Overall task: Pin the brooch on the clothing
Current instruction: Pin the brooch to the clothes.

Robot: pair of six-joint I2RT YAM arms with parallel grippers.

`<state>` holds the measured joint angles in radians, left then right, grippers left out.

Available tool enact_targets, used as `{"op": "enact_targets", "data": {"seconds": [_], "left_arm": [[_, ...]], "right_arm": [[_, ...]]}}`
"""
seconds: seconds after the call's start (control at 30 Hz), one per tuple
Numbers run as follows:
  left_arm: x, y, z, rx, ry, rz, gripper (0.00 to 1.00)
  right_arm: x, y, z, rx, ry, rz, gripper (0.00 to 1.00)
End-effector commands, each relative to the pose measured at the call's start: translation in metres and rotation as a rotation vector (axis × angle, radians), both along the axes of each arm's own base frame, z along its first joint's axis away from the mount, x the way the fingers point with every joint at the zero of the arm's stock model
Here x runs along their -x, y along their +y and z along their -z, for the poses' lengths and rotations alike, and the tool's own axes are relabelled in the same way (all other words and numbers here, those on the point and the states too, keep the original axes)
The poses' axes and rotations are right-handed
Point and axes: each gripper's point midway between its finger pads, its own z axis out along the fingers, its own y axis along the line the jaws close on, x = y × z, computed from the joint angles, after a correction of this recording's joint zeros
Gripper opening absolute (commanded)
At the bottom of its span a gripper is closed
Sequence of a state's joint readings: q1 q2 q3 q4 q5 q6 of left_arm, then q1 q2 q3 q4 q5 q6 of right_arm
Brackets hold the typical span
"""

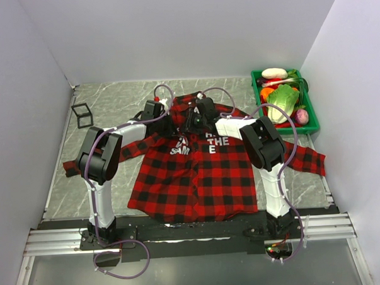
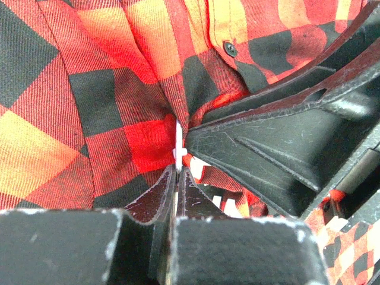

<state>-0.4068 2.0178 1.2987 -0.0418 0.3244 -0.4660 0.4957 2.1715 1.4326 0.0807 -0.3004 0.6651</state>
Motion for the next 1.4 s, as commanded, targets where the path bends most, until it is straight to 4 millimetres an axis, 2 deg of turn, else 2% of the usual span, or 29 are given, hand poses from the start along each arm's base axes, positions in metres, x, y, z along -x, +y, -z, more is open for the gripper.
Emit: {"op": "enact_targets", "data": {"seconds": [0.0,0.17,0.33,0.57,0.83,1.07,1.37], "left_arm": [[0.001,-0.01,-0.021,0.053,-0.055,0.021,0.01],[0.002,-0.007,-0.016,0.072,-0.052,0.007,0.01],[0.0,-0.007,-0.015,0.106,-0.06,0.009,0.01],[-0.001,0.003,-0.004,0.135,-0.048,-0.011,0.01],[0.001,0.004,0.004,0.161,-0.044,-0.009,0.01],[0.001,0.005,0.005,0.17,-0.044,-0.011,0.01],[0.003,0.005,0.005,0.167,-0.048,-0.001,0.01]], "right_arm": [[-0.009,-0.004,-0.038,-0.041,-0.061,0.001,0.36],[-0.007,-0.013,-0.052,-0.099,-0.073,-0.01,0.42],[0.001,-0.01,-0.053,-0.133,-0.056,-0.044,0.39],[0.007,-0.013,-0.035,-0.119,-0.017,-0.044,0.34],[0.006,-0.01,-0.027,-0.109,-0.002,-0.064,0.33],[0.006,-0.006,-0.009,-0.087,0.028,-0.073,0.33],[-0.006,0.003,-0.016,-0.108,0.008,-0.078,0.33]]}}
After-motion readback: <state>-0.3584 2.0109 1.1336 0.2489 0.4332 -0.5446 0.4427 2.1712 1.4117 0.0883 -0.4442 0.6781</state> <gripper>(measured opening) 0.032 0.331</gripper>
